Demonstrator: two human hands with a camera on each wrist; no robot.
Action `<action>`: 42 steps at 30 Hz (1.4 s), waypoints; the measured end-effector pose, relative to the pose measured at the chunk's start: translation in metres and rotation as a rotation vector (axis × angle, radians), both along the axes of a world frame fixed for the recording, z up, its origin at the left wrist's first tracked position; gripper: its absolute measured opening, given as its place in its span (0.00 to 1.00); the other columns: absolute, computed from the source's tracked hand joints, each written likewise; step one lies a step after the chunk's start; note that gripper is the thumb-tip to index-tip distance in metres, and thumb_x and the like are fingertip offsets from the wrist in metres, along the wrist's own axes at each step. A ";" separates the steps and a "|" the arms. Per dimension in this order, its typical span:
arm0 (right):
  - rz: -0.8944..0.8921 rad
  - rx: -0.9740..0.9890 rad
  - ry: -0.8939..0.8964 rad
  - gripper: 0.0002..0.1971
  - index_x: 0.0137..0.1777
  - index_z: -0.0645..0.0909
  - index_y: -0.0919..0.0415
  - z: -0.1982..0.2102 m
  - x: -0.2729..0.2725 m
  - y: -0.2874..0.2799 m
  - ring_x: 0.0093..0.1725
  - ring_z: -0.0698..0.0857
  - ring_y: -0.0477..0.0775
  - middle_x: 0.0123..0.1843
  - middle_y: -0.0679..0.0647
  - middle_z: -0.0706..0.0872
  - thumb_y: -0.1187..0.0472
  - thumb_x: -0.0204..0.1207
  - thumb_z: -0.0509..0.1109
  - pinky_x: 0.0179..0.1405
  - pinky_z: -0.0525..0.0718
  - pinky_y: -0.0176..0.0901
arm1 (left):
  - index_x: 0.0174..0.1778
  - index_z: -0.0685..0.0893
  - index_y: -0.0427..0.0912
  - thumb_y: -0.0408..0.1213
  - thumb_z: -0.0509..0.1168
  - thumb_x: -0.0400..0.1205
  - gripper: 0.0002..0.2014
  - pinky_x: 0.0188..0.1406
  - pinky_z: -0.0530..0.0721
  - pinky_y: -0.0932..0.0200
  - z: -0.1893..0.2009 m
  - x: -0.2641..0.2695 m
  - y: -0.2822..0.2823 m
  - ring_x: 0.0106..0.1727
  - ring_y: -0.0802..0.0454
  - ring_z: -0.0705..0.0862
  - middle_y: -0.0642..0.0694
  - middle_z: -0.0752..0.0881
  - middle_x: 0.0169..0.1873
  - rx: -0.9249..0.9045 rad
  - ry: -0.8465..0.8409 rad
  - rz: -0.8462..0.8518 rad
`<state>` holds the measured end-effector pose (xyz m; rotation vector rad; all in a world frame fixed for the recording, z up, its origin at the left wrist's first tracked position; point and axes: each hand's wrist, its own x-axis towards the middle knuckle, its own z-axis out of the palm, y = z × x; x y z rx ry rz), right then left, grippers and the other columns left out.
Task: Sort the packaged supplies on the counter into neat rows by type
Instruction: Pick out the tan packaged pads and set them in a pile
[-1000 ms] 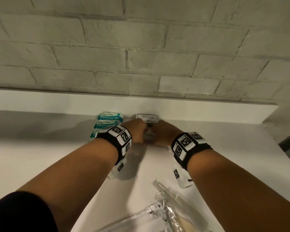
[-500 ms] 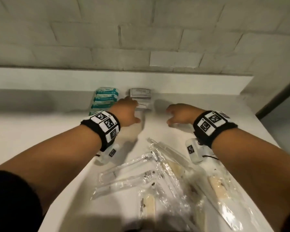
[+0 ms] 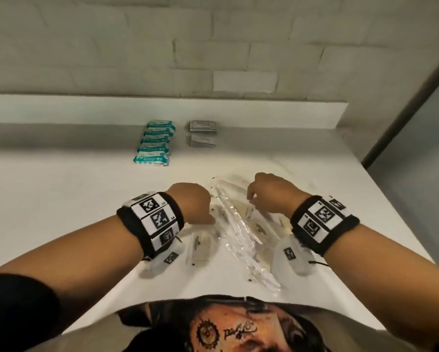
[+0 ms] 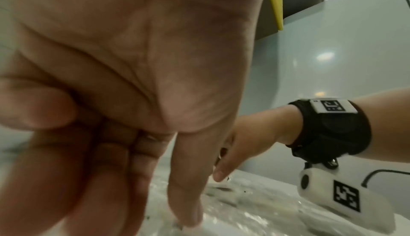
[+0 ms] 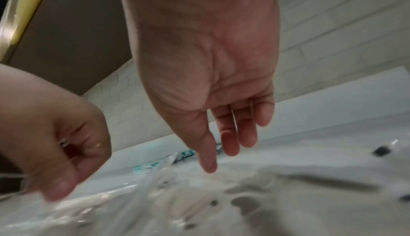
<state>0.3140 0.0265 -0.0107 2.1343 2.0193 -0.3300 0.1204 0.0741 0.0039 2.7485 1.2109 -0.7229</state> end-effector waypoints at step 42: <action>-0.314 -0.232 0.278 0.20 0.60 0.84 0.64 -0.013 0.067 -0.076 0.49 0.79 0.56 0.49 0.56 0.80 0.60 0.67 0.77 0.42 0.79 0.44 | 0.73 0.76 0.48 0.43 0.69 0.79 0.25 0.56 0.80 0.50 -0.033 0.076 -0.128 0.62 0.43 0.79 0.45 0.76 0.63 0.060 -0.132 0.220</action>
